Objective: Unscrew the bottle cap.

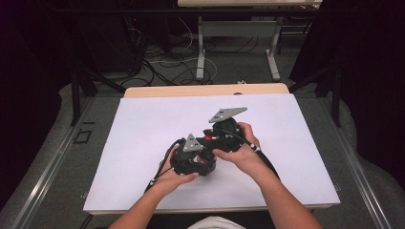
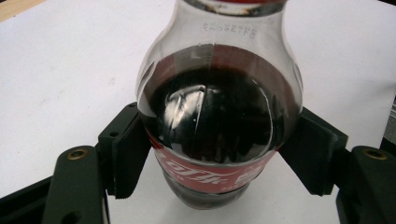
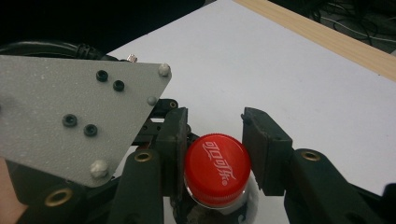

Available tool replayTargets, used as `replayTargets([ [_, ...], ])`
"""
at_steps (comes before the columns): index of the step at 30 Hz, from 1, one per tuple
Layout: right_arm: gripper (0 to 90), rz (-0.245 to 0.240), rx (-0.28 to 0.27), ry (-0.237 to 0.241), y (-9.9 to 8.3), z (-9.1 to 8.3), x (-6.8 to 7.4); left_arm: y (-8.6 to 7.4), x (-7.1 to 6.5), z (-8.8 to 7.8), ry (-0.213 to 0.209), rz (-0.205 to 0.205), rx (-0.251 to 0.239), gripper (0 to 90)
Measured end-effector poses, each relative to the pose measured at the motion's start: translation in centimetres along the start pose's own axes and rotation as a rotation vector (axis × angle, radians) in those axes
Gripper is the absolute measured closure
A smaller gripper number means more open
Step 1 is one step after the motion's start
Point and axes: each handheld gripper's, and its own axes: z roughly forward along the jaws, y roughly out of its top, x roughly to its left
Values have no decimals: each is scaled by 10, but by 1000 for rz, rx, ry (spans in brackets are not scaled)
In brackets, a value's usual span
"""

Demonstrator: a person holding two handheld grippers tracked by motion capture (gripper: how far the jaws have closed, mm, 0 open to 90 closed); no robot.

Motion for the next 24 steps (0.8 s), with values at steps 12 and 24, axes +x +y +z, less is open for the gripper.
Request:
replayTargets([
  [12,621,-51,47,67,6,-3,-5,2,0,-5,-12,45,22,302],
  [24,622,-251,150,289,19,-3,-21,2,-2,-6,-51,67,25,302],
])
